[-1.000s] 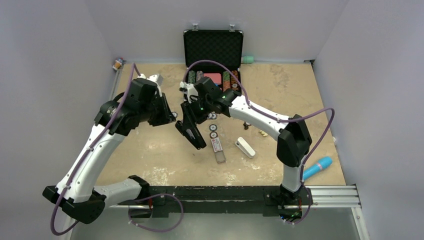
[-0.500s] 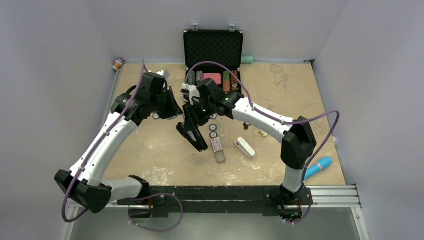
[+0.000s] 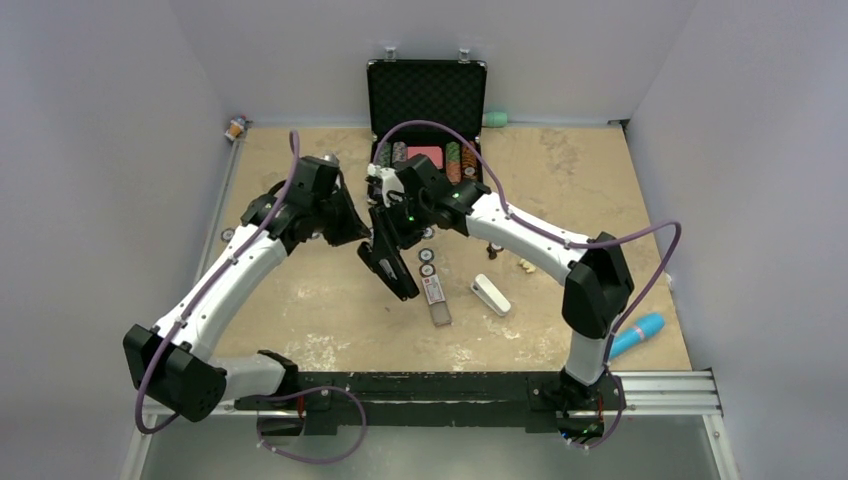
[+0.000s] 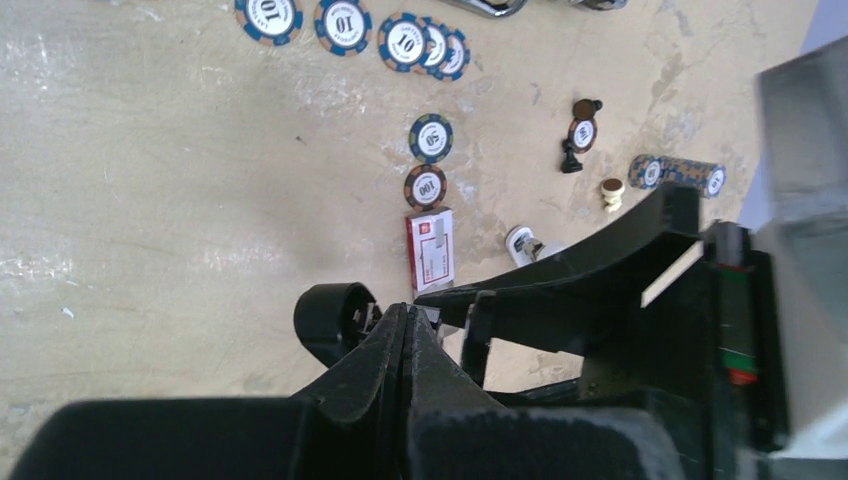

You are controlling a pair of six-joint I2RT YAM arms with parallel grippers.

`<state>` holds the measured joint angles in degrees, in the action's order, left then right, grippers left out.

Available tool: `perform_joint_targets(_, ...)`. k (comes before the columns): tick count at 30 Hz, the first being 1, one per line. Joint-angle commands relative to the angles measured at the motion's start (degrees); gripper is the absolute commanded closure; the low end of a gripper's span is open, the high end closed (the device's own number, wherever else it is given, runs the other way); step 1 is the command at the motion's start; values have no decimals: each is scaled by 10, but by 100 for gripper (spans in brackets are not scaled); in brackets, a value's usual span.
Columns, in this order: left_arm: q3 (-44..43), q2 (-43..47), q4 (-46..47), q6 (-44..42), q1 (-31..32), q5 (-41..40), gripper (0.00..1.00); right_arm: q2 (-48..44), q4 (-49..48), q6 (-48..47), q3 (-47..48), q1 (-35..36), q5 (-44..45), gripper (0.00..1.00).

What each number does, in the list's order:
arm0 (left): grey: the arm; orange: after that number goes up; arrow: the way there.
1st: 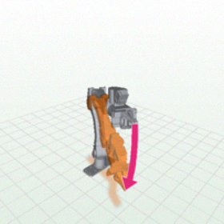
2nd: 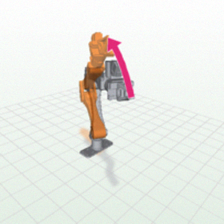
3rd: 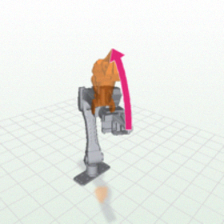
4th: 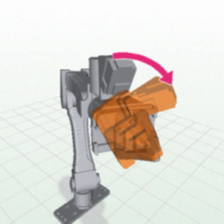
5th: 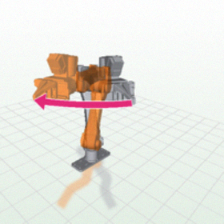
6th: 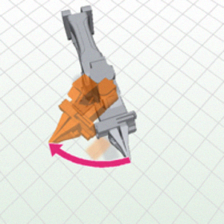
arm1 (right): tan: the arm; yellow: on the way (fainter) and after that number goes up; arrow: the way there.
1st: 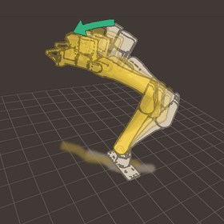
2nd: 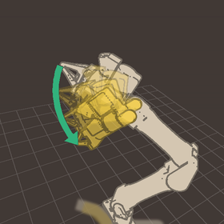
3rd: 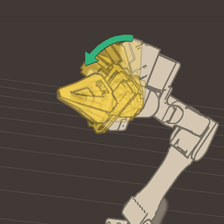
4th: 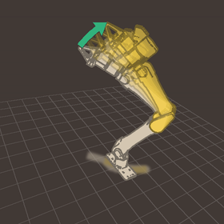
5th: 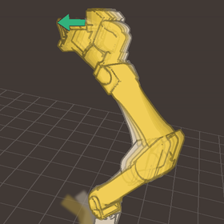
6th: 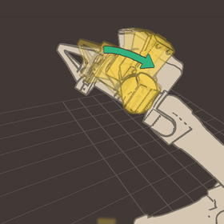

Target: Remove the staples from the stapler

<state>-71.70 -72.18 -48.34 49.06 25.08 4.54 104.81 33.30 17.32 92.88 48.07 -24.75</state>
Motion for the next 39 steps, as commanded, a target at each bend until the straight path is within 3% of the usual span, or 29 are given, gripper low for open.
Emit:
perform_joint_targets(1,41,1,58,26,-8,21,100,4,9,7,38,-5,13,100)
perform_joint_targets(13,104,-31,171,60,-8,86,100,25,50,0,47,-5,51,100)
perform_joint_targets(22,100,-61,179,64,-8,87,100,23,78,18,57,-5,109,100)
perform_joint_targets(39,113,-83,182,52,-8,92,100,26,81,15,61,-5,114,100)
